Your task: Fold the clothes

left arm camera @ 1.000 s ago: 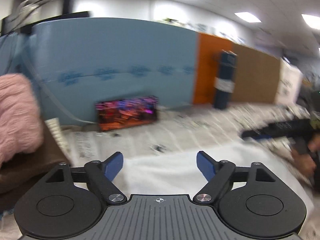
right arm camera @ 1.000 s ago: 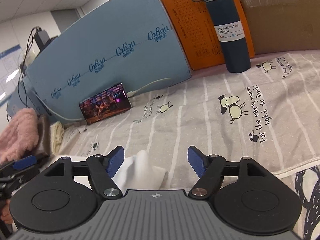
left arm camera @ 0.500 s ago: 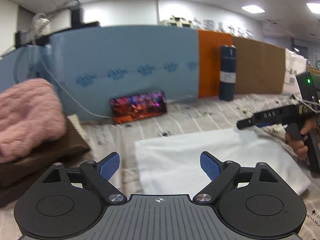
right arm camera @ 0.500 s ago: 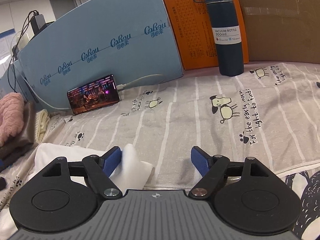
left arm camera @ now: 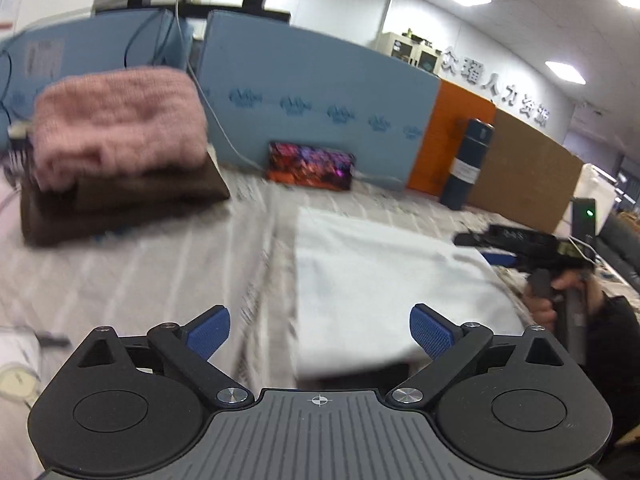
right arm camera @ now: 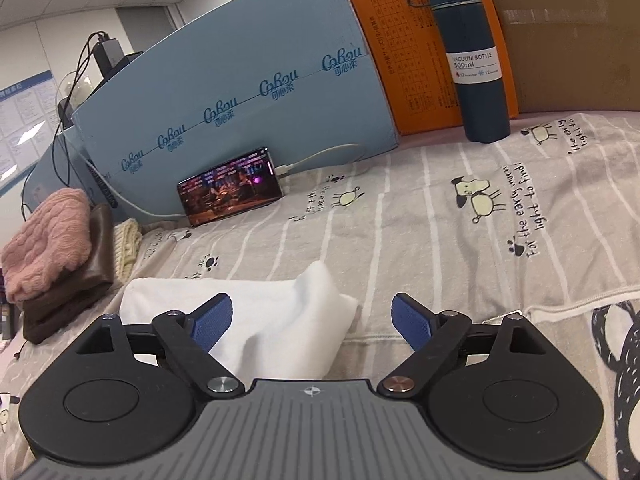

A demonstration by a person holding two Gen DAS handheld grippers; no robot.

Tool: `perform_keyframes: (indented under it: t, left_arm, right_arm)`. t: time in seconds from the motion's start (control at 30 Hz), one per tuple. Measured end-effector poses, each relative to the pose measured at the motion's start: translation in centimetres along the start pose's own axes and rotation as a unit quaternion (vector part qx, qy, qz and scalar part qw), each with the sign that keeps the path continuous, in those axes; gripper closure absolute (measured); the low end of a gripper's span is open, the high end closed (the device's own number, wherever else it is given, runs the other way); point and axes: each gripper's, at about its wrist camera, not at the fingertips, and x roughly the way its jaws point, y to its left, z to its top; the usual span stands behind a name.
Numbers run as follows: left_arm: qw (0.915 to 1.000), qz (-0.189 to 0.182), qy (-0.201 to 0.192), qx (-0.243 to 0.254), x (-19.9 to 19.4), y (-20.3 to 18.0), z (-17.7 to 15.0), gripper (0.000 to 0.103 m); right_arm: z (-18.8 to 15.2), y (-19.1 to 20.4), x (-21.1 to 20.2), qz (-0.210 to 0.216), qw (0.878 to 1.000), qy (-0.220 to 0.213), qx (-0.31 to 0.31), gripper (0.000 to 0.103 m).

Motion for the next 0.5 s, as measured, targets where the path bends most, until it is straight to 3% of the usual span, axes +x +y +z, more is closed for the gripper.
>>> perform_keyframes:
  t: [0.27,0.5]
  left_arm:
    - [0.9911,-0.091,0.073,-0.064,2.7,-1.1,-3.4,0.005]
    - [0.9811,-0.121,0.056,-0.140,5.6,0.1,-2.5,0.005]
  right_arm:
    - [-0.4,-0.2,0.2,0.011,1.000,0.007,0.015,0.016]
    - [-0.4,-1.1,0.4,0.040,0.998,0.012,0.044,0.016]
